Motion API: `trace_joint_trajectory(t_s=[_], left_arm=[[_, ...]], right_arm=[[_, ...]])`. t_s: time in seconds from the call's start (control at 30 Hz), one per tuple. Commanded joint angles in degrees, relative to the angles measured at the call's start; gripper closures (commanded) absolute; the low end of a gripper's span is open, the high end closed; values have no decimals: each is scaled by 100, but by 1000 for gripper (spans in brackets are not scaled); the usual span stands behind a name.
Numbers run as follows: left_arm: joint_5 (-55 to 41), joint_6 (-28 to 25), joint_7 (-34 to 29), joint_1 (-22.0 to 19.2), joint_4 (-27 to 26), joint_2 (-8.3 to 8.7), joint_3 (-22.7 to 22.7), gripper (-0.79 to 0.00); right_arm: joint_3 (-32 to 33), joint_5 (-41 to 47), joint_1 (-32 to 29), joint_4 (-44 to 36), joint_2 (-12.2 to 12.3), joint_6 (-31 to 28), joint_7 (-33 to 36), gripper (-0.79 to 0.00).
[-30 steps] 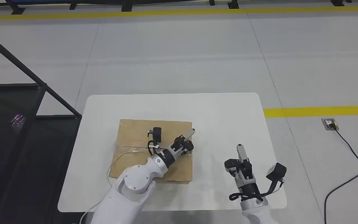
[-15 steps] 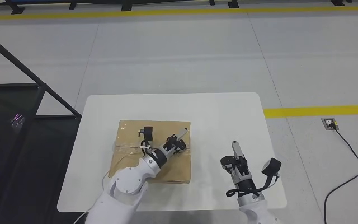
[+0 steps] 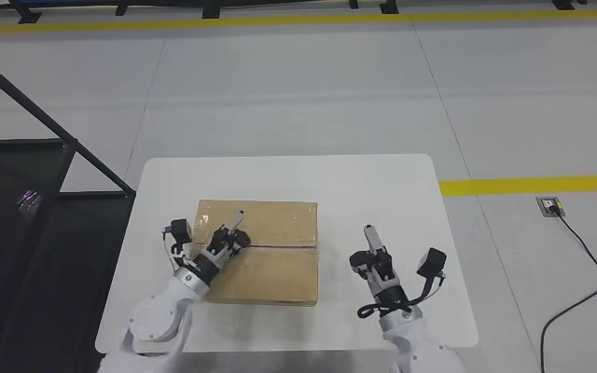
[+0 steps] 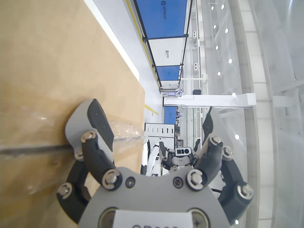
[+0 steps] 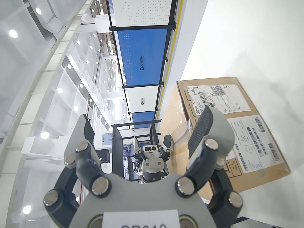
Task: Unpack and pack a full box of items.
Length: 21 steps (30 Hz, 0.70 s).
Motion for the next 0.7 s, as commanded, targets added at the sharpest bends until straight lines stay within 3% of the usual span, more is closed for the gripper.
trace_joint_trajectory(t_s=[0.0,0.23,0.67], left_arm=[[-43,-75,8,201,-73,34,-287,-785],[-463,-155,-114,525,38,127,-1137,-785],[-1156,-508,-401,813,345,221,-2020,-785]], right_arm=[[-62,-13,98,41,-6,53,4,-785],[-284,-59,357,158,-32,203,-33,-785],[-346,-44,330,142,-41,194,-161,-785]])
